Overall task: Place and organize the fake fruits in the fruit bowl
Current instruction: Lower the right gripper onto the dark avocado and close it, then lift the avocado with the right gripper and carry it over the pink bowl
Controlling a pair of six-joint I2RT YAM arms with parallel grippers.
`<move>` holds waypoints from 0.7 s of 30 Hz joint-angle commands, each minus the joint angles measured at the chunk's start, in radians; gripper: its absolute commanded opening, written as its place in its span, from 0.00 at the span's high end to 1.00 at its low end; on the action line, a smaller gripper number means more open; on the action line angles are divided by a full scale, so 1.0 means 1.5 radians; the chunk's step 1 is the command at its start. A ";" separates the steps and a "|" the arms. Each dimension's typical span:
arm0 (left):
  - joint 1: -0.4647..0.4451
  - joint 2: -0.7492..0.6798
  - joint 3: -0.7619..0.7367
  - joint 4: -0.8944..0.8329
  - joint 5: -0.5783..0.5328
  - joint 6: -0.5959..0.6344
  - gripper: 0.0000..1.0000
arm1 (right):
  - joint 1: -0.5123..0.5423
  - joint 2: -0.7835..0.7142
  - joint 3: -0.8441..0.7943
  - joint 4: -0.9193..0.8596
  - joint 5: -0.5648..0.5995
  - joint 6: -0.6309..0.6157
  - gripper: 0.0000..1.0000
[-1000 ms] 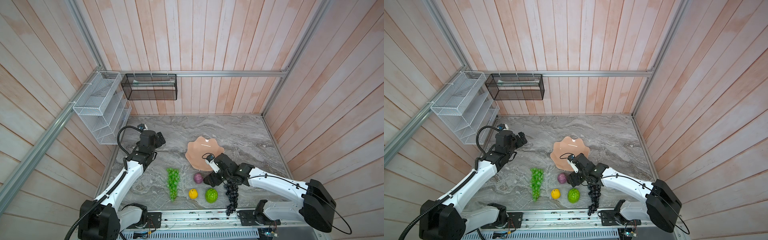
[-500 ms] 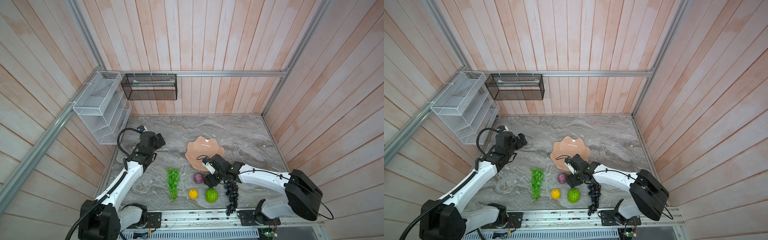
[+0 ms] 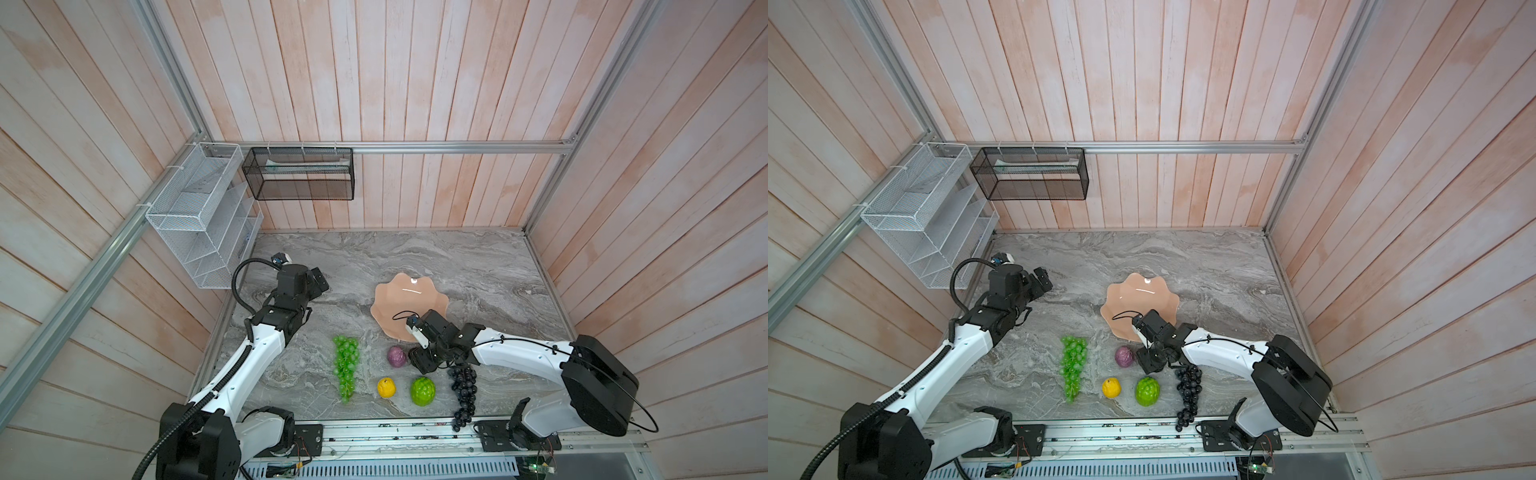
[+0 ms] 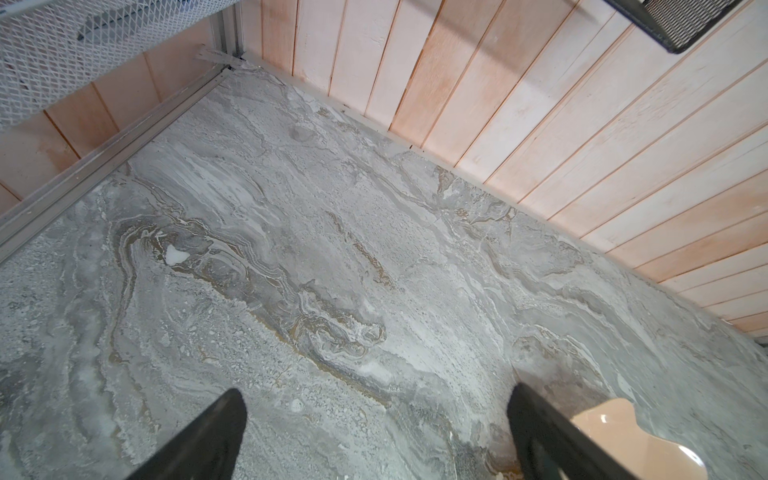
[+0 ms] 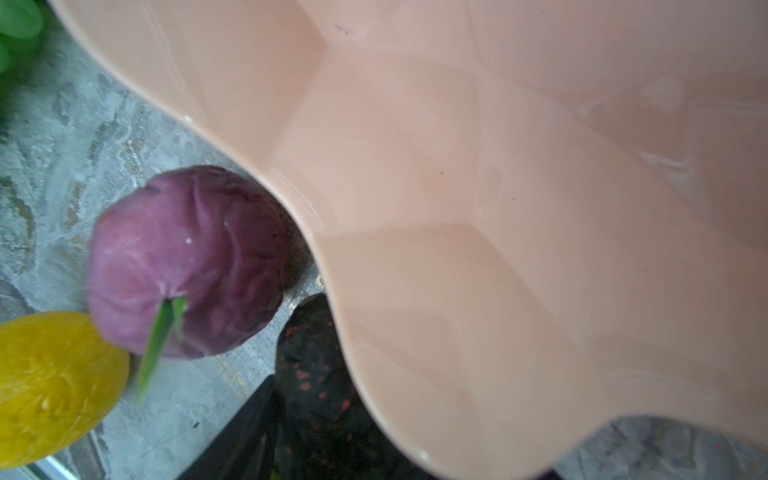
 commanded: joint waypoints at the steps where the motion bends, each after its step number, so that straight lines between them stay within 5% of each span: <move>1: 0.004 -0.011 -0.007 -0.005 0.002 -0.012 0.00 | 0.002 0.002 -0.010 -0.012 0.009 0.012 0.43; 5: 0.004 -0.013 -0.005 -0.003 0.001 -0.013 0.00 | 0.002 -0.014 -0.014 -0.015 0.005 0.016 0.52; 21: 0.004 0.027 0.070 -0.012 0.013 0.009 0.00 | 0.002 -0.128 0.003 -0.123 0.008 0.072 0.58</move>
